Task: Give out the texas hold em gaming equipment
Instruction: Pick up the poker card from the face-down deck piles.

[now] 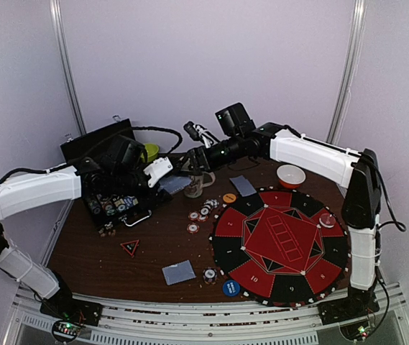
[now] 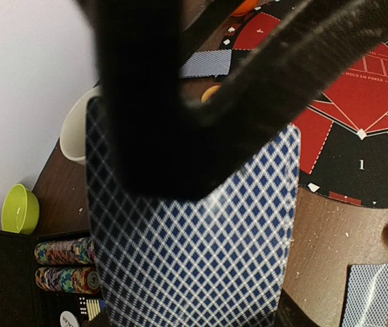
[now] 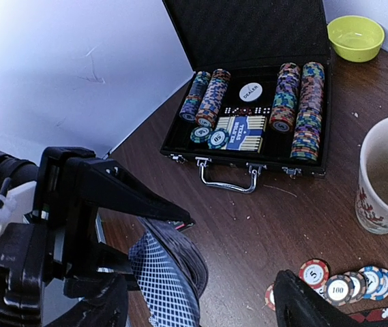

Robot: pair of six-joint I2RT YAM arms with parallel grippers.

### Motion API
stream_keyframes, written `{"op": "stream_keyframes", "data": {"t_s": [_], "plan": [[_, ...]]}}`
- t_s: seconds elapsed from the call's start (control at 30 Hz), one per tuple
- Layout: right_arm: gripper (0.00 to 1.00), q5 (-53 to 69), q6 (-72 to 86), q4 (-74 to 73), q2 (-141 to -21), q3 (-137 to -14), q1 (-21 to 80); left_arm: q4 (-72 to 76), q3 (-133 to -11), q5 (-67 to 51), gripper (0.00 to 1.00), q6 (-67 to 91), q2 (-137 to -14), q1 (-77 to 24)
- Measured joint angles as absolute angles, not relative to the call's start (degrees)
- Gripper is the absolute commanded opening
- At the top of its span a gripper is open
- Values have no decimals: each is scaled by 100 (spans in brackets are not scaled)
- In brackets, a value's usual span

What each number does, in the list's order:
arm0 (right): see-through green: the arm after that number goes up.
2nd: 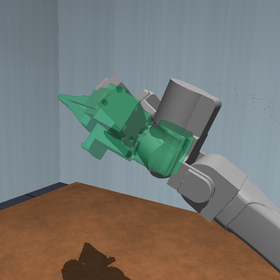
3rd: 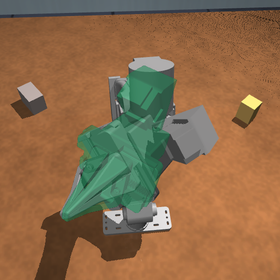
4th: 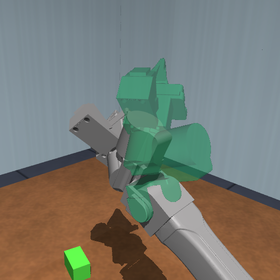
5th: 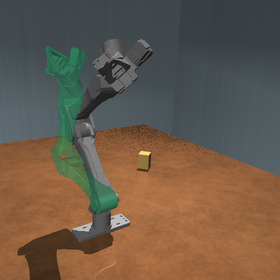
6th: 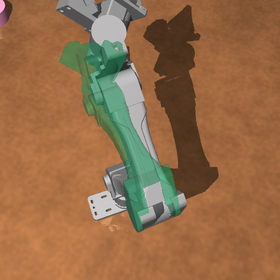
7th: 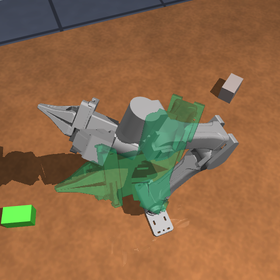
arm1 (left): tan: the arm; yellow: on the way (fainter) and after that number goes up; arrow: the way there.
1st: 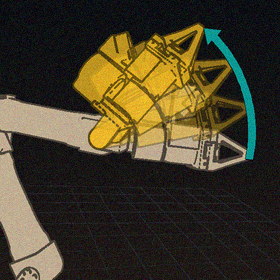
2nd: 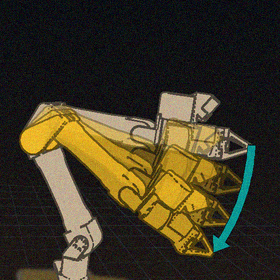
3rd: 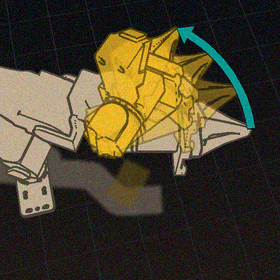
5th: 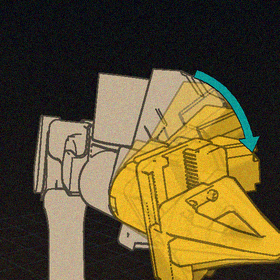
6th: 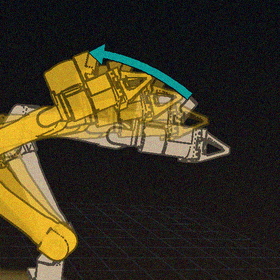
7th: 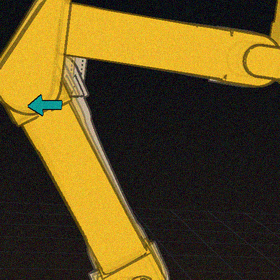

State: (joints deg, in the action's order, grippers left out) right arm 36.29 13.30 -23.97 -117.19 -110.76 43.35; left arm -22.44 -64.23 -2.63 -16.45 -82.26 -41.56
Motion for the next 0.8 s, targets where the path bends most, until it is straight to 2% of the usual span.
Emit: {"op": "stream_keyframes", "data": {"t_s": [0.17,0.37,0.57,0.8], "plan": [[64,3573,1212,-2727,-11968,-11496,4407,-2244,-6423,-261,53,-1645,-8226,-4156],[35,3253,1020,-3105,-11994,-11504,4434,-2244,-6423,-270,53,-1645,-8226,-4156],[25,3079,932,-3164,-11977,-11507,4456,-2257,-6412,-263,53,-1645,-8226,-4156],[19,2842,864,-3291,-11858,-11513,4471,-2257,-6412,-257,53,-1645,-8226,-4156]]}}
